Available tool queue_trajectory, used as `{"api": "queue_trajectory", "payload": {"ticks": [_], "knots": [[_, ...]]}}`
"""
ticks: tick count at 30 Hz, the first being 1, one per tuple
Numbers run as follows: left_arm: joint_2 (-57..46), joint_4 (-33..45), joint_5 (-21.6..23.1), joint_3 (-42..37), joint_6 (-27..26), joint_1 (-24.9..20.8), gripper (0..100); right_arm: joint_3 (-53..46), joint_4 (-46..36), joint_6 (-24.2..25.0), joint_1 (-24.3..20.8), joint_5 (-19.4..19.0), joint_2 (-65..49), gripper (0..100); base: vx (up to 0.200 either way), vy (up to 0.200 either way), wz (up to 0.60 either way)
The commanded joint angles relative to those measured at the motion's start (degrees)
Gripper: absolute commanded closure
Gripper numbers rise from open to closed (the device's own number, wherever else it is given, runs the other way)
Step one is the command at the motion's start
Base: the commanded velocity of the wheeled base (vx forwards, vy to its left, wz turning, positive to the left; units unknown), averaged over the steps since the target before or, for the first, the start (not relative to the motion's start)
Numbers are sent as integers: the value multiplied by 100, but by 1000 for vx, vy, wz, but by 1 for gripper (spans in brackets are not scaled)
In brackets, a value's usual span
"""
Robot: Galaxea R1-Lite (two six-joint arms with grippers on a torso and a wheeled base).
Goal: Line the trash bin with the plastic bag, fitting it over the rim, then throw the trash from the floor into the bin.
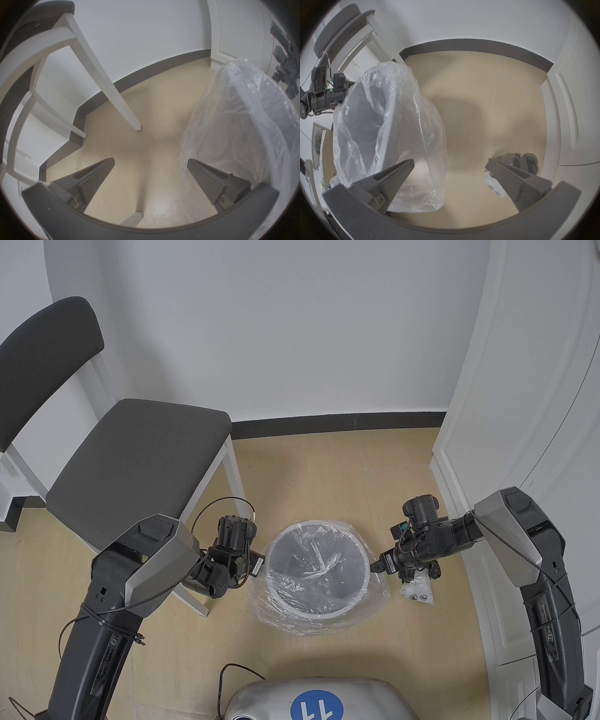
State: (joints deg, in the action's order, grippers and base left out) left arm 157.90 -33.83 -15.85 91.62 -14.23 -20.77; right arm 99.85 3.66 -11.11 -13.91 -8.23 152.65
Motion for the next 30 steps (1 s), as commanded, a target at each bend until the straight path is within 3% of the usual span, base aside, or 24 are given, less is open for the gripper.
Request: {"api": "queue_trajectory", "payload": {"ticks": [1,4,8,12,15,19,22,25,30], "knots": [[214,474,20,444,-335,170,0,1326,-858,-14,-42,5,749,0,0,0,0],[461,588,29,796,-739,302,0,1474,-1192,-102,-59,14,986,0,0,0,0],[601,773,20,1094,-863,319,0,1474,-1201,-261,-50,5,1047,0,0,0,0],[566,1036,12,1121,-942,319,0,1474,-1218,-261,-59,5,1056,0,0,0,0],[557,1098,20,1103,-1320,355,0,1474,-1209,-261,-59,14,1056,0,0,0,0],[522,992,20,1015,-1311,355,0,1474,-1236,-217,-42,-12,960,0,0,0,0],[381,825,20,752,-1293,346,0,1423,-1192,-173,-15,-21,617,0,0,0,0],[-76,368,20,31,-1240,319,0,649,-1042,-164,20,-100,-34,0,0,0,0],[-928,-634,-59,-1516,-1258,65,0,-1205,118,-94,11,-135,-1185,0,0,0,0]]}}
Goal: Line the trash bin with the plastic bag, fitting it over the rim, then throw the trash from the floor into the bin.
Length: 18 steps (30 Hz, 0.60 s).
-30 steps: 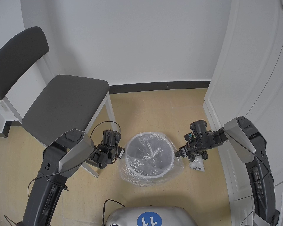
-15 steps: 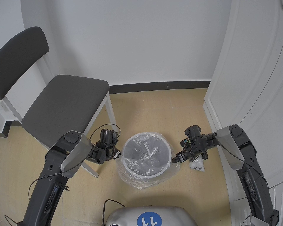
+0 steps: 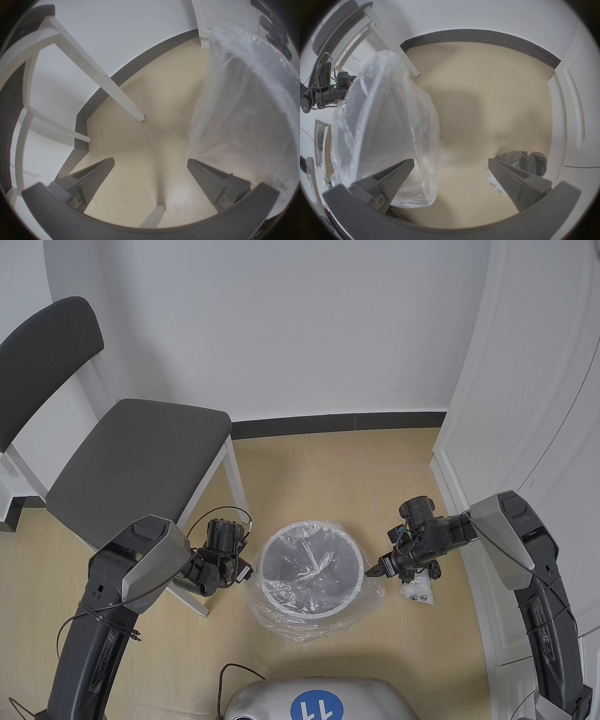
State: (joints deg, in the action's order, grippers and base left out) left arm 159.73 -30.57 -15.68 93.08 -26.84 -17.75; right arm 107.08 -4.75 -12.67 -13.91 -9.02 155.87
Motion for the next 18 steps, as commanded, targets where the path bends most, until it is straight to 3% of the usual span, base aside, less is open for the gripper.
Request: {"api": "queue_trajectory", "payload": {"ticks": [1,2,4,6,7,8,13,15,18], "knots": [[-1216,-1179,-93,-1907,-23,-299,0,-2297,1214,63,2,-47,-1674,0,0,0,0],[-1216,-1179,-93,-1907,-23,-299,0,-2297,1214,63,2,-47,-1674,0,0,0,0],[-1357,-1733,-383,-2347,-225,-431,0,-3229,1908,63,-33,-38,-2096,0,0,0,0],[-1357,-1759,-410,-2355,-242,-431,0,-3273,1943,63,-33,-38,-2104,0,0,0,0],[-1375,-2313,-849,-2610,-620,-466,0,-3985,2646,63,-59,-30,-2386,0,0,0,0],[-1375,-2515,-911,-2681,-699,-475,0,-4196,2848,71,-68,-30,-2465,0,0,0,0],[-1436,-3069,-972,-2935,-796,-545,0,-4934,3930,256,-305,-21,-2693,0,0,0,0],[-1445,-3077,-972,-2944,-787,-545,0,-4943,3956,265,-314,-21,-2693,0,0,0,0],[-1463,-3367,-972,-2997,-796,-607,0,-5127,4527,405,-631,-21,-2605,0,0,0,0]]}}
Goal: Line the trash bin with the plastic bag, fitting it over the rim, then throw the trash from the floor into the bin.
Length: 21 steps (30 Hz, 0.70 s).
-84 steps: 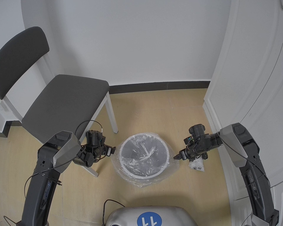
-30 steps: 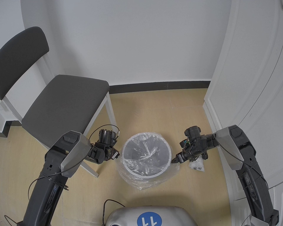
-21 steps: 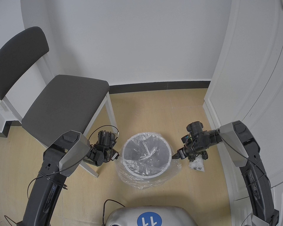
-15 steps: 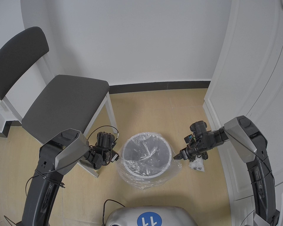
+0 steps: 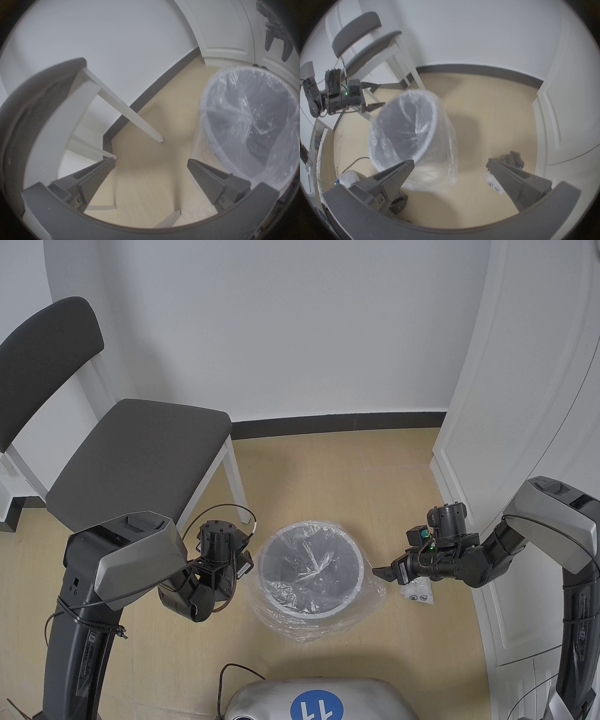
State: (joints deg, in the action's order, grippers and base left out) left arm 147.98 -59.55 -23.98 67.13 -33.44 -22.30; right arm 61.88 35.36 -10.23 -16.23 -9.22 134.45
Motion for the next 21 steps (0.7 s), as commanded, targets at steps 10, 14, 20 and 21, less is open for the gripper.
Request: {"api": "queue_trajectory", "payload": {"ticks": [10,14,20,21], "knots": [[-279,-1243,209,-482,118,-310,0,-123,893,153,-1234,8,292,0,0,0,0],[-305,-2043,965,-921,760,-407,0,342,814,135,-1445,8,626,0,0,0,0],[-551,-2852,1457,-1387,1920,-433,0,905,761,126,-1629,8,995,0,0,0,0],[-736,-2860,1589,-1563,2113,-433,0,1019,691,118,-1647,8,1048,0,0,0,0]]}}
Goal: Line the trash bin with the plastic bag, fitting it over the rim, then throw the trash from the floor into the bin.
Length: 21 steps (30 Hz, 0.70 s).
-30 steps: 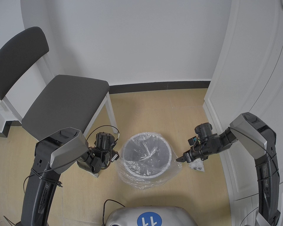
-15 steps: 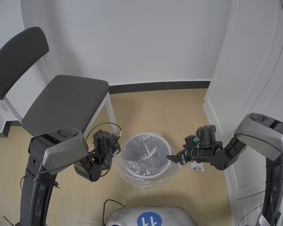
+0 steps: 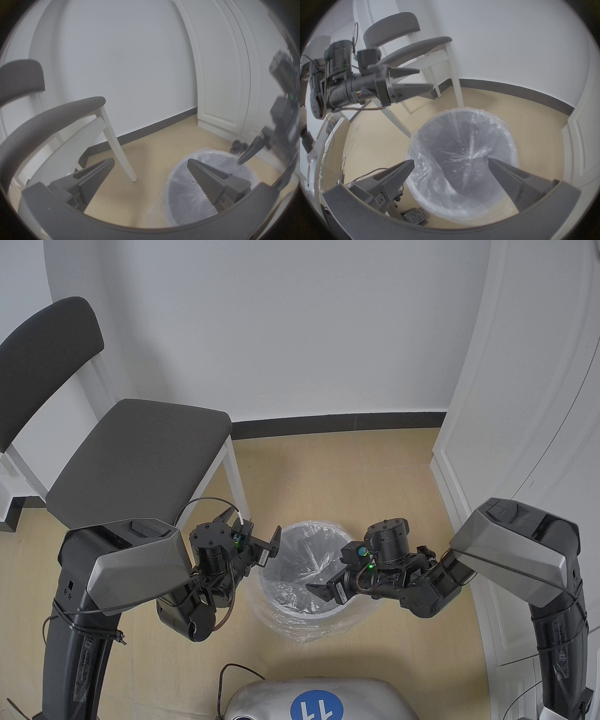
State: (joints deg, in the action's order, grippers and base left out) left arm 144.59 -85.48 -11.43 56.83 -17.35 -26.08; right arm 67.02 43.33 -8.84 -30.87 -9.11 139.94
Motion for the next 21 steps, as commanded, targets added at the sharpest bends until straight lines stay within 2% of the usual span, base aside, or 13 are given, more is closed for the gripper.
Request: {"api": "queue_trajectory", "payload": {"ticks": [1,6,13,18,19,21], "knots": [[-511,-267,414,-647,601,-47,0,566,-175,-21,-200,-3,517,0,0,0,0],[-1399,-267,1038,-1377,970,15,0,1014,-729,-21,-297,-3,684,0,0,0,0],[-2322,-267,1100,-1895,1260,-12,0,1322,-817,-65,-385,5,930,0,0,0,0],[-2576,-267,1100,-2036,1313,59,0,1489,-834,-197,-438,-3,1062,0,0,0,0],[-2585,-267,1100,-2045,1322,94,0,1515,-852,-197,-438,-3,1088,100,0,0,0],[-2576,-267,1100,-2036,1313,164,0,1612,-922,-197,-455,-3,1176,100,0,0,0]]}}
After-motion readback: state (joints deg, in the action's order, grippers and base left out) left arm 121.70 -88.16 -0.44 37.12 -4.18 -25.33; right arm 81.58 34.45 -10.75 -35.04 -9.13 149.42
